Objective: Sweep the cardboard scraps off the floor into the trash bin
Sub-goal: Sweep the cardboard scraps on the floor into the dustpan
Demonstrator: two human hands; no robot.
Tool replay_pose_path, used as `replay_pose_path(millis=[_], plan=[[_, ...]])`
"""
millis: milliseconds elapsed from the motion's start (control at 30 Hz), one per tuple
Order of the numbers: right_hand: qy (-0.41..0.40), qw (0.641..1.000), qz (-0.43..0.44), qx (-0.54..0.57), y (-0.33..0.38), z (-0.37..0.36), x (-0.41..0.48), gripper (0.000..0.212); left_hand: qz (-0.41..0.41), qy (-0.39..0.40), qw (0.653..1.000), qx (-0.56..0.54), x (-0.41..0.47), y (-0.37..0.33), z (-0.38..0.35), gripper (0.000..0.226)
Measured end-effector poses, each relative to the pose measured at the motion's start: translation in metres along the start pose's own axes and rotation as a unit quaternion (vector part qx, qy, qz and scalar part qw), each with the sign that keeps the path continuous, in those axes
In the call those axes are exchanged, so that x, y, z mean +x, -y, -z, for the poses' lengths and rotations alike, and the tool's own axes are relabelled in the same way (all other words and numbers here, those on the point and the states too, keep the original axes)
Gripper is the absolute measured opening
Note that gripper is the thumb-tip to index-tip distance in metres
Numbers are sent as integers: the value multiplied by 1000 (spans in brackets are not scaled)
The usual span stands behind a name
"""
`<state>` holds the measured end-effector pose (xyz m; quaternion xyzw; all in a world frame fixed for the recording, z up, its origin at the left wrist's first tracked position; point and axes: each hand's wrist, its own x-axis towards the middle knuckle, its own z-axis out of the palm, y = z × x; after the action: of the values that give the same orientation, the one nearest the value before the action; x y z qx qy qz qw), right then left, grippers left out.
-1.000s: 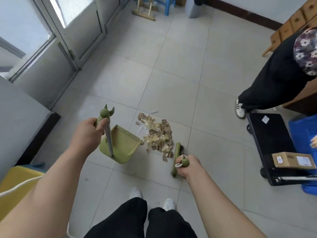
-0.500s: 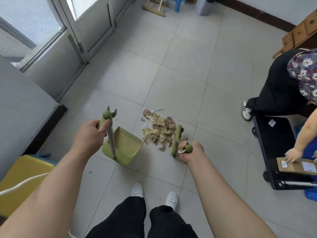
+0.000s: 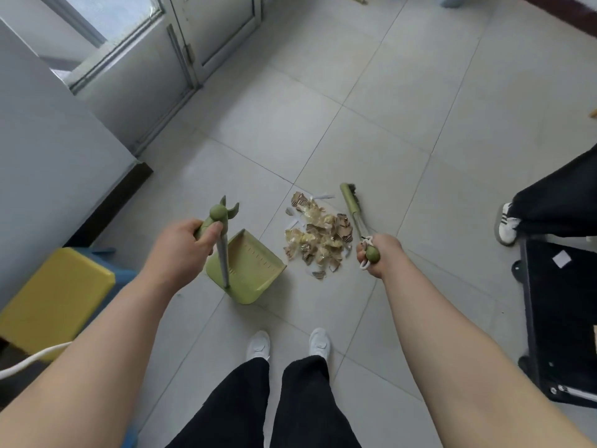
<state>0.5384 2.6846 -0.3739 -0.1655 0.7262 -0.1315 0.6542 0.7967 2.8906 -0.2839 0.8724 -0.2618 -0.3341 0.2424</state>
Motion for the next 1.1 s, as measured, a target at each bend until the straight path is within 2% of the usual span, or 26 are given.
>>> replay_pose_path(millis=[167, 267, 467, 600, 867, 1100], plan=[[8, 992, 26, -123, 20, -33, 37, 29, 12, -1, 1000, 10, 4, 4, -14, 44], [21, 968, 48, -244, 24, -44, 50, 31, 22, 0, 1000, 18, 3, 3, -24, 45], [28, 925, 57, -374, 28, -26, 50, 23, 32, 23, 999, 5, -1, 2, -44, 46], [26, 905, 35, -423, 29, 1, 43, 23, 36, 36, 998, -28, -6, 0, -59, 45], [20, 854, 15, -519, 19, 61, 12, 17, 36, 15, 998, -49, -12, -7, -77, 42], [26, 873, 77, -480, 34, 77, -8, 15, 30, 8, 998, -50, -27, -5, -85, 45]])
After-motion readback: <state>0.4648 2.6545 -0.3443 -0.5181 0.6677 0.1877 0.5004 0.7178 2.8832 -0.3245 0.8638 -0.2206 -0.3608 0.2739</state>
